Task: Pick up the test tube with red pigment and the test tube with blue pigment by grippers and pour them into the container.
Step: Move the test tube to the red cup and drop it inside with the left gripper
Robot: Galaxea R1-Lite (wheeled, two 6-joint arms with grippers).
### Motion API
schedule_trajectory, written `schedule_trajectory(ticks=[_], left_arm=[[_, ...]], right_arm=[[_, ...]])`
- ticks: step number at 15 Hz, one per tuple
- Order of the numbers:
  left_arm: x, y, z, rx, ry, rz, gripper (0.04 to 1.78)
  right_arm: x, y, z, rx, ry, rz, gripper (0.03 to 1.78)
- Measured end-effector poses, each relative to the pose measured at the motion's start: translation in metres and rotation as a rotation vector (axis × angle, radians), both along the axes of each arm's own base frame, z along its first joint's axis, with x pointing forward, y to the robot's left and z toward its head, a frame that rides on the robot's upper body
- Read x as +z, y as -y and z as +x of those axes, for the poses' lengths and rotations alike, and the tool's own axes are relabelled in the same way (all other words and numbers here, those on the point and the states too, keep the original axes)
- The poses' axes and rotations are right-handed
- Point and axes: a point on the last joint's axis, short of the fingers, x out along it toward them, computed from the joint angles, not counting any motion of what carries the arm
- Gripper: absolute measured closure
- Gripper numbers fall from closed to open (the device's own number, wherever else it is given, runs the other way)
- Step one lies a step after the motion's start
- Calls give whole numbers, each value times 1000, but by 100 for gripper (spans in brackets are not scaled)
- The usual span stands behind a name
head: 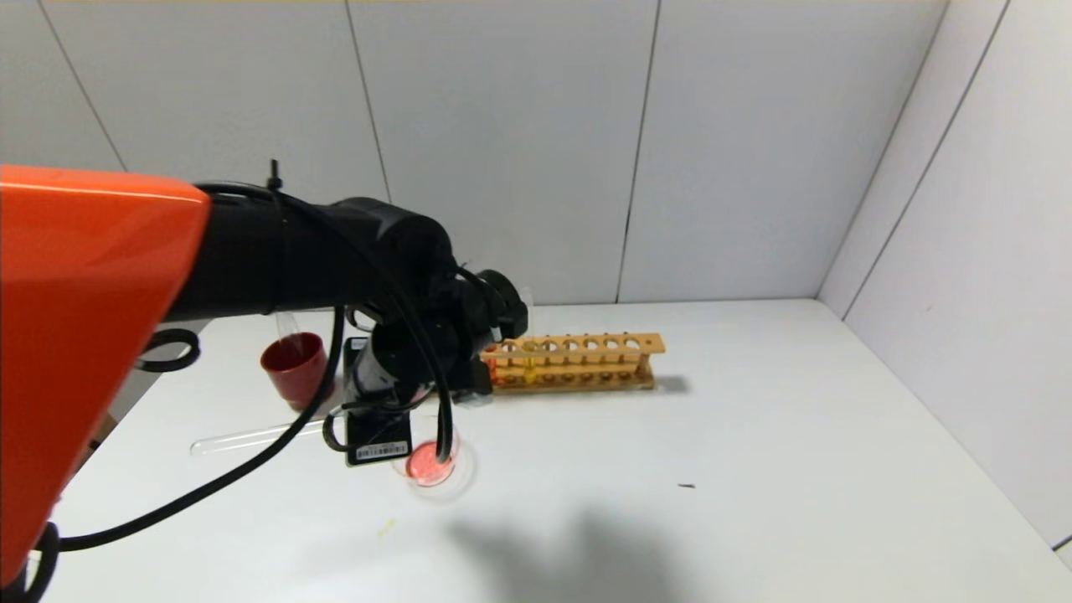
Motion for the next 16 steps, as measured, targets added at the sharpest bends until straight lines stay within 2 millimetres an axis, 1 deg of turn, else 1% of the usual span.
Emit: schedule_trajectory(ticks=[3, 5, 7, 11, 13, 16], left_arm=[[28, -20, -15, 88, 71, -161, 151], [48, -32, -29, 160, 185, -296, 151], [63, -45, -40, 242, 312, -437, 151], [95, -82, -44, 390, 611, -707, 151], [109, -106, -42, 439, 742, -816, 151], [118, -136, -39, 469, 862, -975, 151]], right_arm=[[0, 0, 0, 0, 0, 0, 10], [0, 0, 0, 0, 0, 0, 10], [0, 0, 0, 0, 0, 0, 10], [0, 0, 0, 0, 0, 0, 10], [0, 0, 0, 0, 0, 0, 10], [0, 0, 0, 0, 0, 0, 10]])
